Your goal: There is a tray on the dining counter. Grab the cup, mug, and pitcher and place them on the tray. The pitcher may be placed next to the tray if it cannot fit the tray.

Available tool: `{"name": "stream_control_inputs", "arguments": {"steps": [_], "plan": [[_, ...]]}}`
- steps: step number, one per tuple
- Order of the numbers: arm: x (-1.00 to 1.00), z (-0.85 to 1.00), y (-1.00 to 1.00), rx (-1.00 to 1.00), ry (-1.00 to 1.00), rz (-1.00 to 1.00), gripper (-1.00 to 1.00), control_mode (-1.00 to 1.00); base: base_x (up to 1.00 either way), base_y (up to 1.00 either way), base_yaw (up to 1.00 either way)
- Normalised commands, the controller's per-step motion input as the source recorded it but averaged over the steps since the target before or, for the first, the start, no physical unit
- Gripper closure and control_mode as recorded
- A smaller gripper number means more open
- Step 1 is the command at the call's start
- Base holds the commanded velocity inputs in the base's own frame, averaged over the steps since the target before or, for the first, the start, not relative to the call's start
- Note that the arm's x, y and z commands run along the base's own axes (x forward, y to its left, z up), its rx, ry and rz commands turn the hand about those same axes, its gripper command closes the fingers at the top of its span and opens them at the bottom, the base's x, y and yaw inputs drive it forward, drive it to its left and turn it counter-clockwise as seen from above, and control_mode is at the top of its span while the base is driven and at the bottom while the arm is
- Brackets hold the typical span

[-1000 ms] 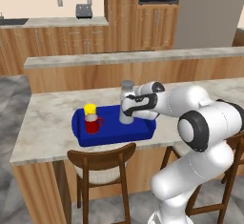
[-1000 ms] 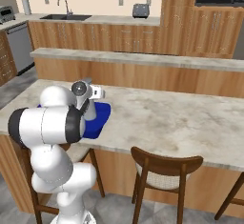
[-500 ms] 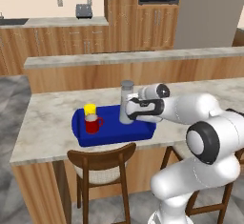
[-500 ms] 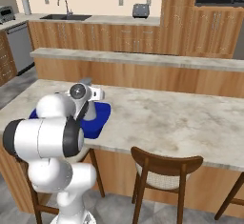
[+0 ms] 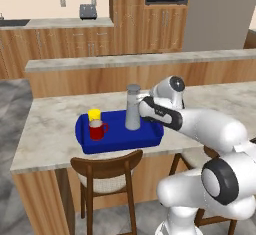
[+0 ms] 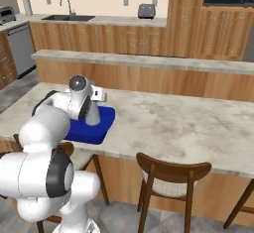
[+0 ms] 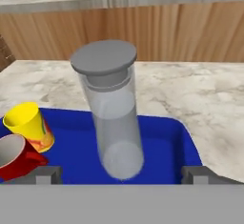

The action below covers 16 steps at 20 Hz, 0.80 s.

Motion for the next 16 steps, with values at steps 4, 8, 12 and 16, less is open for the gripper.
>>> {"name": "stream_control_inputs", "arguments": {"steps": [4,8,12,16], "plan": [[-0.49,0.33,0.0,0.0,0.18,0.0,-1.0,-1.0,0.0,0.0,0.0],[-0.97,0.16,-0.15,-0.01,0.06,0.0,-1.0,-1.0,0.0,0.0,0.0],[-1.0,0.08,-0.32,-0.01,0.01,0.0,-1.0,-1.0,0.0,0.0,0.0],[-1.0,0.02,-0.28,-0.04,0.0,-0.01,-1.0,-1.0,0.0,0.0,0.0]]}}
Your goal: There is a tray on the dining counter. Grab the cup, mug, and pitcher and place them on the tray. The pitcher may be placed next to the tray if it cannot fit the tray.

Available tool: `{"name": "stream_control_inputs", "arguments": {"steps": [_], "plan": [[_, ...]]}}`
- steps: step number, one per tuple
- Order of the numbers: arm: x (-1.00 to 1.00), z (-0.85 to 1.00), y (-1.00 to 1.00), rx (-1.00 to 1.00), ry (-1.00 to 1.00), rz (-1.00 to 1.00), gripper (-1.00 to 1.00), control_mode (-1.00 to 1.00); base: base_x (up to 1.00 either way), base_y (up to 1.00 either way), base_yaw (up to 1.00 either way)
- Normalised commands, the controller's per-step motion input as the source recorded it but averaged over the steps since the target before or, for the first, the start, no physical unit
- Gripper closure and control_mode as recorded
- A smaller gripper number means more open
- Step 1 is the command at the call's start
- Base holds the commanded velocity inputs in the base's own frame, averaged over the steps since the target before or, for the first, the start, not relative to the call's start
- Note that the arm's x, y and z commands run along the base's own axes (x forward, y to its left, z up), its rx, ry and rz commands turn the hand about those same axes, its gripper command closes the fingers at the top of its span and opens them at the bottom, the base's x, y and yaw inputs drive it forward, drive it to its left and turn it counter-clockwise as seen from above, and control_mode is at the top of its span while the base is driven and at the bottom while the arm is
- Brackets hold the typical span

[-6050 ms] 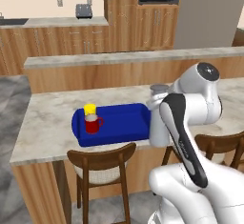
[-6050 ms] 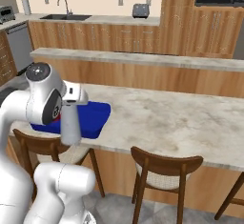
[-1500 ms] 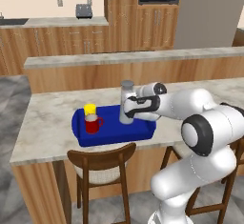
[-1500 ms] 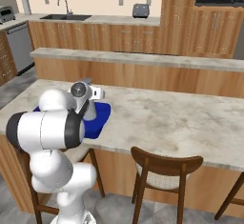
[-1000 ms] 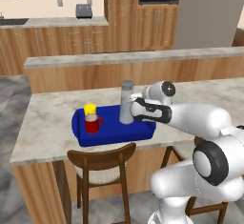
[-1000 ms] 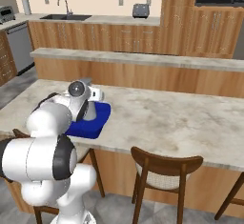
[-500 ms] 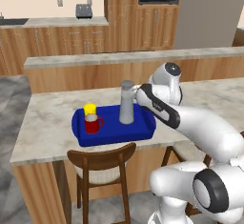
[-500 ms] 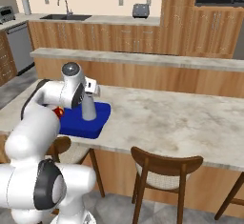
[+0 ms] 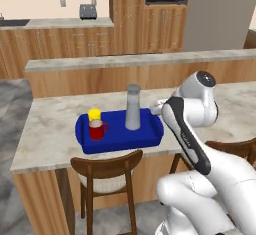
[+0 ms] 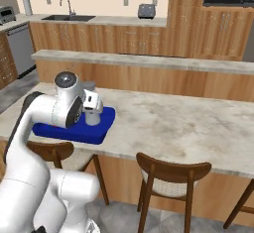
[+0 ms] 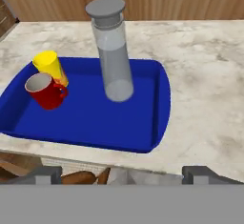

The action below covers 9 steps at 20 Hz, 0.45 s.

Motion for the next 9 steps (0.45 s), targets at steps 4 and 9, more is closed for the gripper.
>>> {"name": "stream_control_inputs", "arguments": {"steps": [4,9], "plan": [[-0.93,0.01,-0.23,-0.12,0.01,-0.06,-1.0,-1.0,0.0,0.0,0.0],[-0.55,0.21,-0.17,-0.18,0.03,-0.11,-1.0,-1.0,0.0,0.0,0.0]]}}
